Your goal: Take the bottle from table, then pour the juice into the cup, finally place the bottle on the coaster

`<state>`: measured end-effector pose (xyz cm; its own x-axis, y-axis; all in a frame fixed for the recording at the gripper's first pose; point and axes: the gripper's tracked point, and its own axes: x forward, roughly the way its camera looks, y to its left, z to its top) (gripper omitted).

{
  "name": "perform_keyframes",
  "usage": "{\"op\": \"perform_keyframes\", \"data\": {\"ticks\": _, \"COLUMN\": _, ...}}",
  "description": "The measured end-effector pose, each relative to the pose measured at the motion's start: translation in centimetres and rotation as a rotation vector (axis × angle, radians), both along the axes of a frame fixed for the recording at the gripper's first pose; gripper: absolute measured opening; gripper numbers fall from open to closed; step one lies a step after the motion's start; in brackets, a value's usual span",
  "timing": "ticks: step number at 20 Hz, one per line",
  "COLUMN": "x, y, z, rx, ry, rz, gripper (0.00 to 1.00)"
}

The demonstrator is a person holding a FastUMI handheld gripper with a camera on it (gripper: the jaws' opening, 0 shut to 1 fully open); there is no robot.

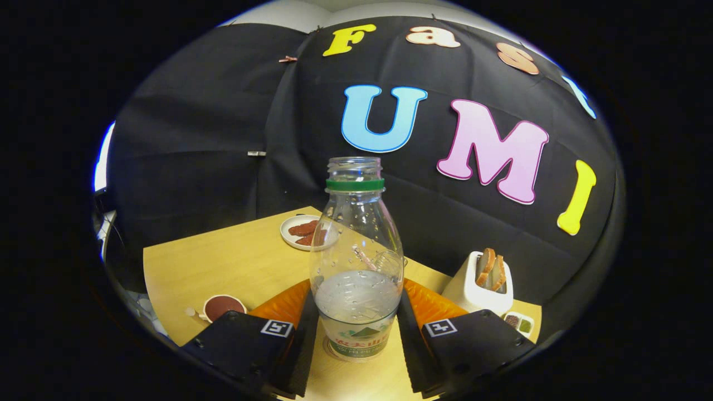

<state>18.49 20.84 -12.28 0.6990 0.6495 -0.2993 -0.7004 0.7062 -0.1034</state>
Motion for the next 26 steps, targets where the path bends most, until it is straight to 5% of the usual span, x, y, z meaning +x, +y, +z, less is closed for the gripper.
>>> {"op": "perform_keyframes", "data": {"ticks": 9, "x": 3.6, "y": 0.6, "z": -6.6, "rx": 0.152, "ry": 0.053, "rz": -0.048, "gripper": 0.71}}
{"op": "perform_keyframes", "data": {"ticks": 26, "x": 3.6, "y": 0.4, "z": -12.3, "rx": 0.183, "ry": 0.053, "rz": -0.078, "gripper": 0.76}}
